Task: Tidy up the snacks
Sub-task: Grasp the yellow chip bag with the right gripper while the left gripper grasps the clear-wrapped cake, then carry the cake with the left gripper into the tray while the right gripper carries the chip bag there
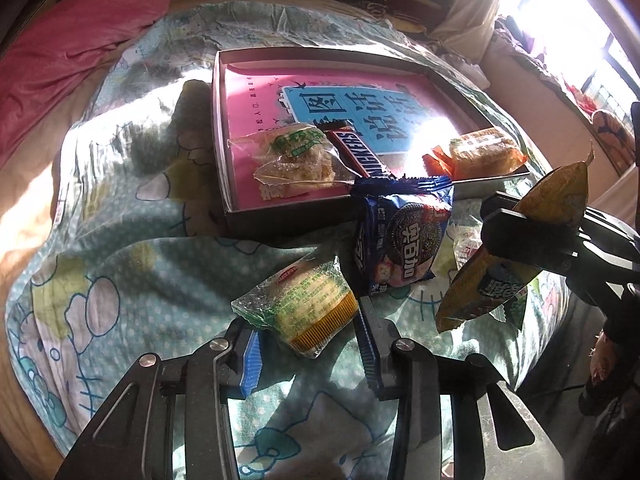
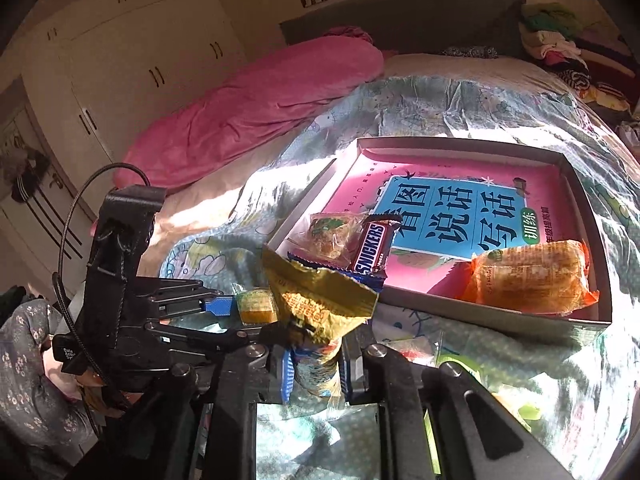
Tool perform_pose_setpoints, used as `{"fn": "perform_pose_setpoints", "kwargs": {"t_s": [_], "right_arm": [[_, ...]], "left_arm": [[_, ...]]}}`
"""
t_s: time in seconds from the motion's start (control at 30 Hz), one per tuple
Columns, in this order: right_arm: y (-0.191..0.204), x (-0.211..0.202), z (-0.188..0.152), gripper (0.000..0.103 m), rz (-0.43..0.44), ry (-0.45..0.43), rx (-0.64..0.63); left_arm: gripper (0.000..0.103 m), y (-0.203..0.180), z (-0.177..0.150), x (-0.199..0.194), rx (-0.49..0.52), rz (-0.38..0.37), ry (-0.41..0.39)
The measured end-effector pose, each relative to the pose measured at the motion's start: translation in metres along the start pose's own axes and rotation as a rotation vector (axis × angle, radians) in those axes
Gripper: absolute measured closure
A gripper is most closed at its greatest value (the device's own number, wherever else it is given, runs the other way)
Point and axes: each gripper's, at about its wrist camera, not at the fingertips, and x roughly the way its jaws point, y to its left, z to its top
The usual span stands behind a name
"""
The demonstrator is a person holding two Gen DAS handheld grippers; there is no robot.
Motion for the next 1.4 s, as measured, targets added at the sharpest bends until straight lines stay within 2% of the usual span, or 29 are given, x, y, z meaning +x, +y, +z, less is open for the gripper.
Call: {"fn": "perform_pose_setpoints", "kwargs": {"t_s": [0.3, 0.53, 1.4], "right_arm": [[-0.009, -0.023, 0.013, 0.085, -0.007, -0.068, 0.064], [-0.018, -0.035, 0.018, 0.086, -0.014, -0.110, 0.110], [-0.049, -0.063, 0.030, 0.085, -0.091, -0.200, 0.179]], "left_arm": [[0.062, 0.014, 0.011, -0.034, -0.060, -0.059, -0.111], [0.062, 0.020, 0.023, -0.047, -0.095, -0.063, -0.173], [0.062, -0.005, 0.053, -0.043, -0.093, -0.070, -0.241]]}}
